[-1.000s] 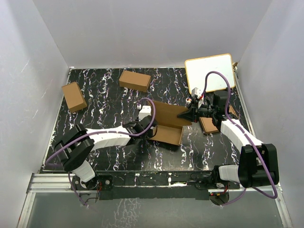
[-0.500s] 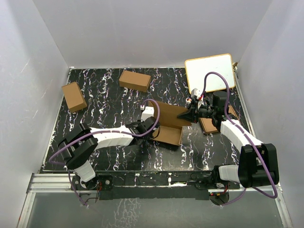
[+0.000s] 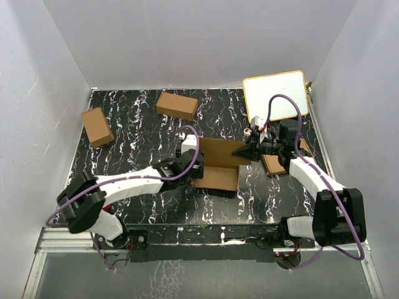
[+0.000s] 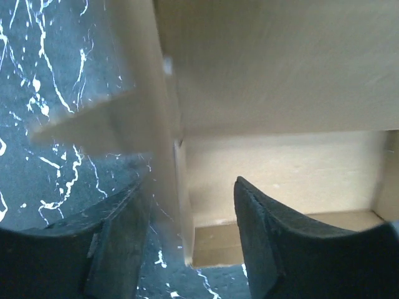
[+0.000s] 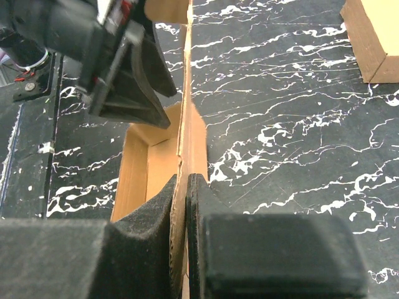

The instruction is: Fold the paper box

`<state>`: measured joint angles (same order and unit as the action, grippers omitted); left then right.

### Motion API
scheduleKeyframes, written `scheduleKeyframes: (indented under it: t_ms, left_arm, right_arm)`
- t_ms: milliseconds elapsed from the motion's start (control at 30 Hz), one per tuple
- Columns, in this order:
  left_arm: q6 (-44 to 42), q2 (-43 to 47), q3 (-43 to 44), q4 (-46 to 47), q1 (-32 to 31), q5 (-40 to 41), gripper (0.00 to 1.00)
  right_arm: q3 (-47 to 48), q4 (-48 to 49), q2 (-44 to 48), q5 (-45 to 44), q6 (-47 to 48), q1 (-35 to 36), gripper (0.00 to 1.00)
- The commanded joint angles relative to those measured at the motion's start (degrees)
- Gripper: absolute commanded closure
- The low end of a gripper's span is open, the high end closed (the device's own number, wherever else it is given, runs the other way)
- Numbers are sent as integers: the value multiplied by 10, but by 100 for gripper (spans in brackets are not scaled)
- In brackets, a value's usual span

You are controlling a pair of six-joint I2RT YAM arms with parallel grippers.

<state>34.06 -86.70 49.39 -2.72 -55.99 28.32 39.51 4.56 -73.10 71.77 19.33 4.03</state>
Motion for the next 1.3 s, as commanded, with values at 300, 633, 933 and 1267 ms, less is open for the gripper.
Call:
scheduleKeyframes:
  t_ms: [300,633,933,1267]
  left_arm:
    - [-107,346,-190,161,12,-128,18]
    - [-123,526,-245,131,78,-195,5]
    - [-134,439,-219,168,195,-382,11]
    - [-156,348,-164,186,234,-511,8]
  right_arm:
    - [33,-52,4,63,103,-9,92]
    - [64,-158,-9,124,225,-23,92]
    - [81,-193,-33,127,246,-24,92]
    - [117,-229,-85,120,254,-22,92]
